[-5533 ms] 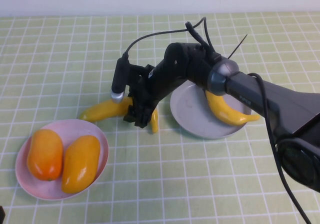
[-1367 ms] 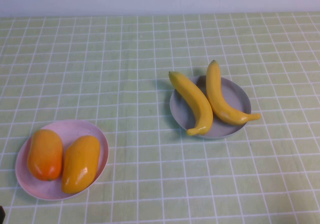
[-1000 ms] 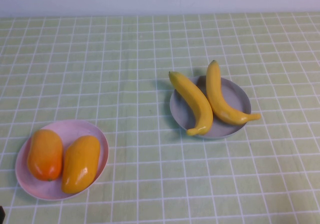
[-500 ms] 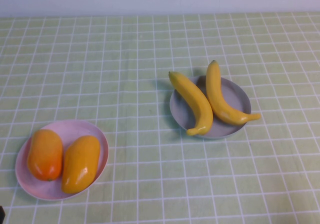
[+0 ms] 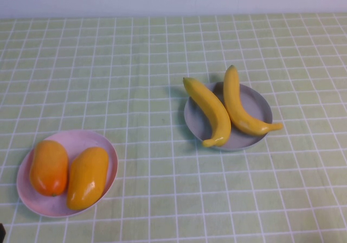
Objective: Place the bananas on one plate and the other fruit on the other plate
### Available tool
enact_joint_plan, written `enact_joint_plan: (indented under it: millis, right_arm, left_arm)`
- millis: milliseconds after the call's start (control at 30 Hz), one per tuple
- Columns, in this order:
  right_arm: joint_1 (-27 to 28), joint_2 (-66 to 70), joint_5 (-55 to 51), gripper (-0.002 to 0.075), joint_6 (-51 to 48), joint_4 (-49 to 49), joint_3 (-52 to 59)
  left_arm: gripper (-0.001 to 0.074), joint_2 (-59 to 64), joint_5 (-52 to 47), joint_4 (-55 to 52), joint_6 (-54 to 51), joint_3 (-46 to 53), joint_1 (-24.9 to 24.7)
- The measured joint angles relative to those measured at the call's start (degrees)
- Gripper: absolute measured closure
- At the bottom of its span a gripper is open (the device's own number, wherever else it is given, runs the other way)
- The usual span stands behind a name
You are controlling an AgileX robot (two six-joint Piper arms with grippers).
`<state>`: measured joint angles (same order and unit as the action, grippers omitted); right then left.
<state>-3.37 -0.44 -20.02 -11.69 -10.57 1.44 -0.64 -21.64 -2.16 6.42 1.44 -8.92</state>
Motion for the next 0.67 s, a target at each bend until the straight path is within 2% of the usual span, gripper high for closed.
enact_joint_plan:
  millis: [667]
  right_arm:
    - [0.0, 0.0, 0.0, 0.0741, 0.0, -0.4, 0.0]
  left_arm:
    - [0.0733, 0.0, 0.0, 0.0, 0.0, 0.0, 0.0]
